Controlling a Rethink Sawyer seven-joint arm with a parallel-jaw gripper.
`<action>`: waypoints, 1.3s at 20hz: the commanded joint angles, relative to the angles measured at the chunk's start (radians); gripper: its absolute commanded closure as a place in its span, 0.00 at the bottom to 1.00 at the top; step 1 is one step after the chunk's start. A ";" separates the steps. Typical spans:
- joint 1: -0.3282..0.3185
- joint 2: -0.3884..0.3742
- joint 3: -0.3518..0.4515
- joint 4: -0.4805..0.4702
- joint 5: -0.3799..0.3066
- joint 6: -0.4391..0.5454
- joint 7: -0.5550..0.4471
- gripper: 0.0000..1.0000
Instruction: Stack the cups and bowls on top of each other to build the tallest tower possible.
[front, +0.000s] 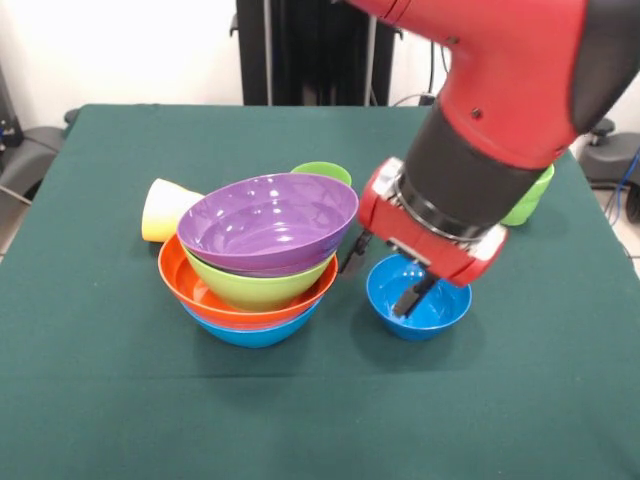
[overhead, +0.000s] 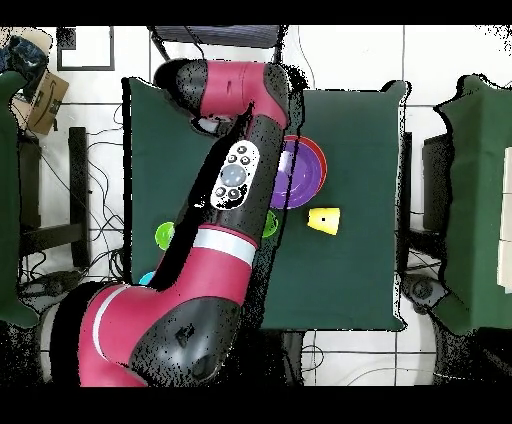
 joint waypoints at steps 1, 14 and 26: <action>0.010 0.057 0.130 0.146 -0.040 -0.106 0.120 0.00; 0.062 0.064 0.142 0.236 0.020 -0.185 0.206 0.00; 0.093 0.068 0.149 0.265 0.058 -0.197 0.240 0.00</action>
